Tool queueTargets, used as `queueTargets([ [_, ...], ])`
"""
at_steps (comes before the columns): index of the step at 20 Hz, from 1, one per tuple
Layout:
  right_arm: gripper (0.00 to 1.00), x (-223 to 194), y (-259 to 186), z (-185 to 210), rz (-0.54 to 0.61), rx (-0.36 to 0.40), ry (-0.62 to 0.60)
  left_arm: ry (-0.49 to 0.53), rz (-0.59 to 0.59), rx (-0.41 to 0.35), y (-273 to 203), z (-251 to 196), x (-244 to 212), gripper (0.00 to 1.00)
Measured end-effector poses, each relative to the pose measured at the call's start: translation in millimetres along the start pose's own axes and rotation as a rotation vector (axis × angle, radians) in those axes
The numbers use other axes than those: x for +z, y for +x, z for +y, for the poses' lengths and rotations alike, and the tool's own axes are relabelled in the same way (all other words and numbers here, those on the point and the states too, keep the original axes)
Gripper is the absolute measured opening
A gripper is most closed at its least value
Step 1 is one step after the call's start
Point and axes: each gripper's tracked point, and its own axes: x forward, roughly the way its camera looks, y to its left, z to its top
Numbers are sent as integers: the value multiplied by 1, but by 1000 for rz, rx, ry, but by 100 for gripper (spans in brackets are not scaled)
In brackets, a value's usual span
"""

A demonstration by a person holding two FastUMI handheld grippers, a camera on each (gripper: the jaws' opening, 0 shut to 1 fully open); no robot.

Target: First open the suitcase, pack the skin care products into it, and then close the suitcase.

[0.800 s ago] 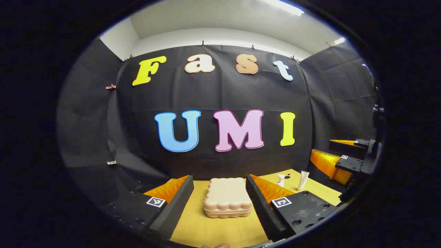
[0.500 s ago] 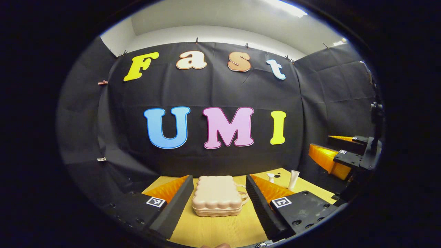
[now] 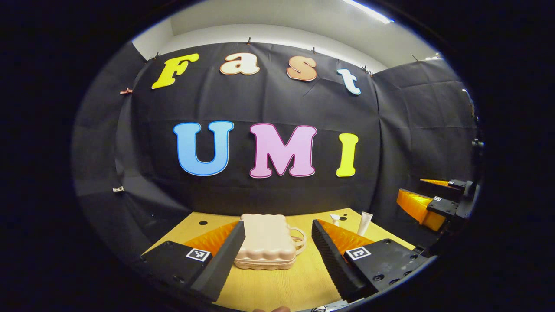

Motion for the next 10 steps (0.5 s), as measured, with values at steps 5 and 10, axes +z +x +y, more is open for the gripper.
queueTargets([
  [5, 99, -1, 7, -11, 19, -12, 32, 22, 5, -7, 8, -3, 0, 98],
  [10, 97, -9, 24, -35, 34, -26, 10, -31, 34, -52, 42, -33, -20, 99],
])
